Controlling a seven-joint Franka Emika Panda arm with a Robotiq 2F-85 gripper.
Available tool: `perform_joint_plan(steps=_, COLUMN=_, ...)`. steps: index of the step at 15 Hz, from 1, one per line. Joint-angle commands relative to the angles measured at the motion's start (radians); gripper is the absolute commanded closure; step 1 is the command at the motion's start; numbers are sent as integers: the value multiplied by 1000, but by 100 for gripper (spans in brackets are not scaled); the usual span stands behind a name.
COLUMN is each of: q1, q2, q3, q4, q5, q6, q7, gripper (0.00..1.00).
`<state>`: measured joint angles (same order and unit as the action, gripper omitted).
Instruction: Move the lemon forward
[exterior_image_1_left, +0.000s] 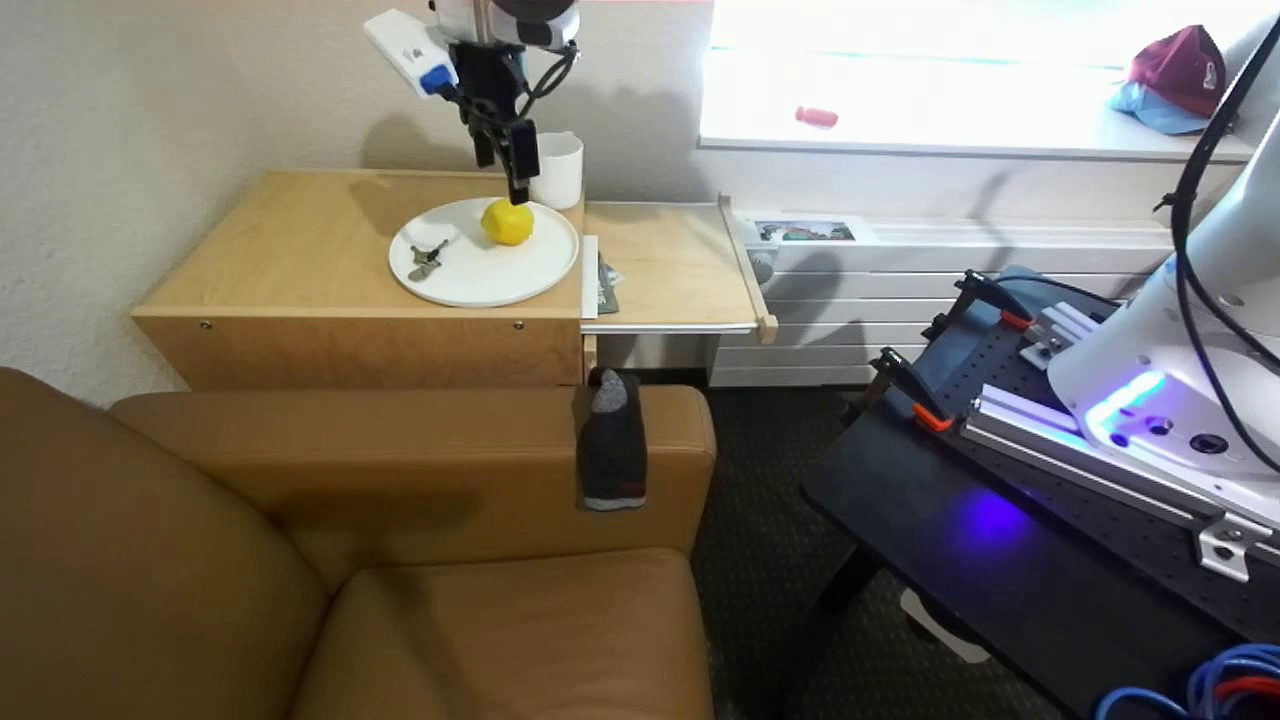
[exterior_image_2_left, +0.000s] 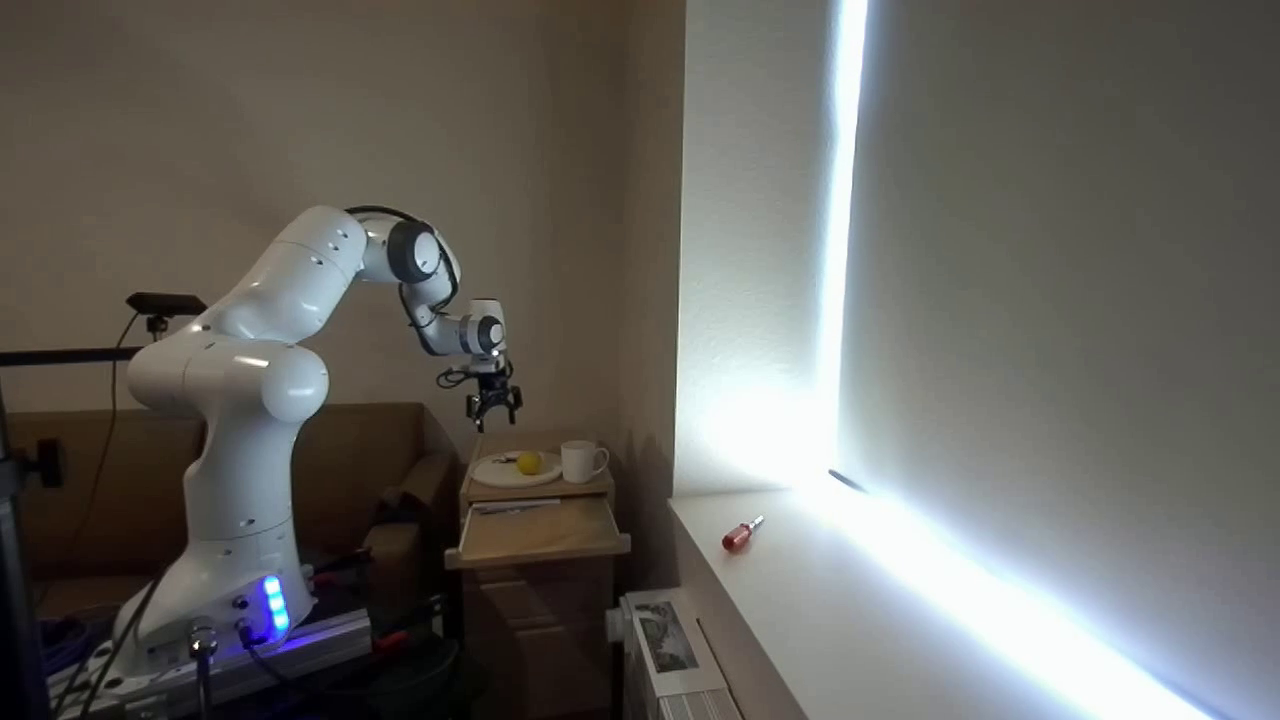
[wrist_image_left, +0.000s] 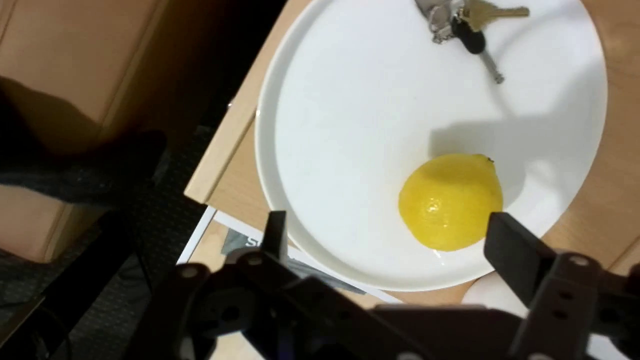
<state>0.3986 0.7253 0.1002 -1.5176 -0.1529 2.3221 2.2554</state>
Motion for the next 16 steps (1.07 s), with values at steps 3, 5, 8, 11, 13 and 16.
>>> perform_joint_plan(steps=3, q1=17, q2=47, q3=-40, q4=57, q5=39, q6=-2, q7=26, gripper=0)
perform_joint_plan(steps=5, q1=29, q2=54, q3=-50, q4=60, q5=19, q6=-9, q7=21, gripper=0)
perform_joint_plan(steps=8, q1=25, q2=120, q3=-73, q4=120, q5=86, q6=3, q7=186, gripper=0)
perform_joint_plan(steps=11, q1=14, q2=170, q3=-88, q4=173, q5=133, q6=28, q7=299, gripper=0)
perform_joint_plan(steps=13, q1=18, q2=199, q3=-105, q4=201, q5=150, q6=57, q7=388, gripper=0)
perform_joint_plan(steps=16, q1=151, q2=244, q3=-332, q4=219, q5=383, q6=143, q7=366, gripper=0)
